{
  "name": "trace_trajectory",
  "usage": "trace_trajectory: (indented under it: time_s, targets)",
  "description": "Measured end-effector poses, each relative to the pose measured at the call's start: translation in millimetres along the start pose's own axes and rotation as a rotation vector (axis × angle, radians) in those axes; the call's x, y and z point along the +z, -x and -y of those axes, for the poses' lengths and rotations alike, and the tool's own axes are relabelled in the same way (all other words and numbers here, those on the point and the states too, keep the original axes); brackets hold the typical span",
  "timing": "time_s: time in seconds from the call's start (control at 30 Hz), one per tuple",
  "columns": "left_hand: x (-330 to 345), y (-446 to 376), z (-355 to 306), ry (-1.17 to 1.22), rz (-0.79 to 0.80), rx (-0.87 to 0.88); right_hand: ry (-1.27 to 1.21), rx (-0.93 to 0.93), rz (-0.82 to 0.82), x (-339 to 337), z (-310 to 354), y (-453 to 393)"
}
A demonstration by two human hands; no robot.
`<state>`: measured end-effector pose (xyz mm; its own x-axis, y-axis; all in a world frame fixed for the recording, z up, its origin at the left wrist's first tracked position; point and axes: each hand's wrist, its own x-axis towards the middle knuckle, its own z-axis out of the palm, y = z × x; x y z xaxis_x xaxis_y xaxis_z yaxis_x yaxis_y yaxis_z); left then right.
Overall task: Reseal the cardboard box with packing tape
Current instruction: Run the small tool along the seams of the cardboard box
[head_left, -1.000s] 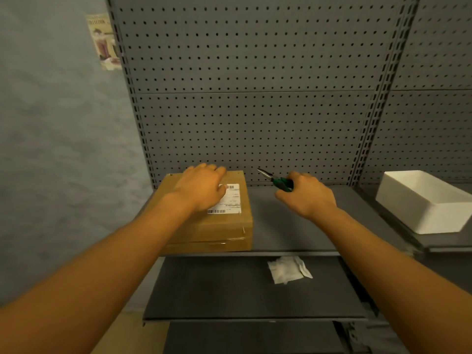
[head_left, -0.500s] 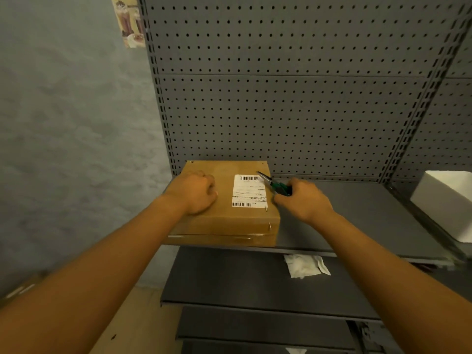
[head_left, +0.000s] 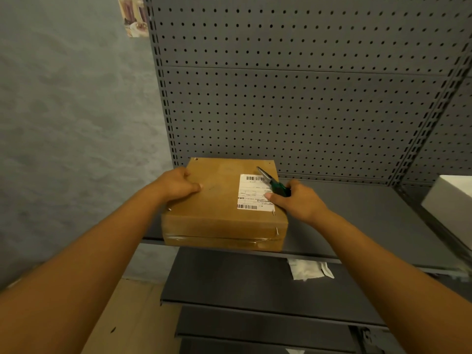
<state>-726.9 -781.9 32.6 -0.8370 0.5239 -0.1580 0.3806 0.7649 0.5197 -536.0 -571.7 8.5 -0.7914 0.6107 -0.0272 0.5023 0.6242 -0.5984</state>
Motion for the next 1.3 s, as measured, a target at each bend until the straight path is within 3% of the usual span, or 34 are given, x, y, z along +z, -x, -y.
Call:
trace_trajectory:
  time_s: [0.47, 1.07, 1.3]
  targets:
    - [5, 5, -12, 0.309, 0.104, -0.012, -0.043, 0.102, -0.056, -22, -15, -1]
    - [14, 23, -16, 0.259, 0.049, -0.012, 0.020, 0.082, -0.064, -24, -14, 14]
    - [13, 29, -11, 0.303, 0.100, -0.032, -0.014, 0.068, -0.041, -26, -19, 18]
